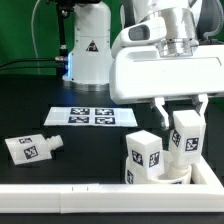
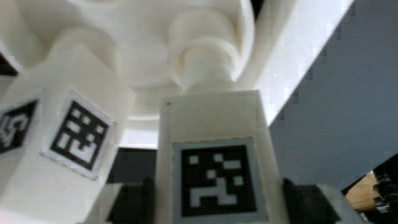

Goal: Assemble stool

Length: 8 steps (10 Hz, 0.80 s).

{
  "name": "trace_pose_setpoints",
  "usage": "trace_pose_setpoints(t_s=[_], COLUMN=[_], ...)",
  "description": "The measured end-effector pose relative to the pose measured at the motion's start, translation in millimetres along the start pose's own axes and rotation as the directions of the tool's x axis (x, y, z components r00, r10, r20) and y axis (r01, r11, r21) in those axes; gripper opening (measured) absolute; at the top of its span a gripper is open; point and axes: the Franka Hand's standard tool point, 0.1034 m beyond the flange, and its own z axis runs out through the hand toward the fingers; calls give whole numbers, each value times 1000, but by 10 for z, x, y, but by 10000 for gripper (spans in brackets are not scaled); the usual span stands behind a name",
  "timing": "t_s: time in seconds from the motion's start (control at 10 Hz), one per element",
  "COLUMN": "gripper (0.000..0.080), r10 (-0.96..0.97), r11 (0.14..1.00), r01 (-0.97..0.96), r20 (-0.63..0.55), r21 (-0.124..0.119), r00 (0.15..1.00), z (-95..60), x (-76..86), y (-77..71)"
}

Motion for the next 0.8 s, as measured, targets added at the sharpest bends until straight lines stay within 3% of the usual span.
trace_pose_setpoints(t_s=[0.4, 0.8], gripper=[337, 337], r10=[0, -1], r11=[1000, 1000], r01=[-1, 1], r20=[-27, 19], r21=[-5, 5], r00=[1000, 1000], z=[16, 74], x=[0, -81], y=[-9, -36])
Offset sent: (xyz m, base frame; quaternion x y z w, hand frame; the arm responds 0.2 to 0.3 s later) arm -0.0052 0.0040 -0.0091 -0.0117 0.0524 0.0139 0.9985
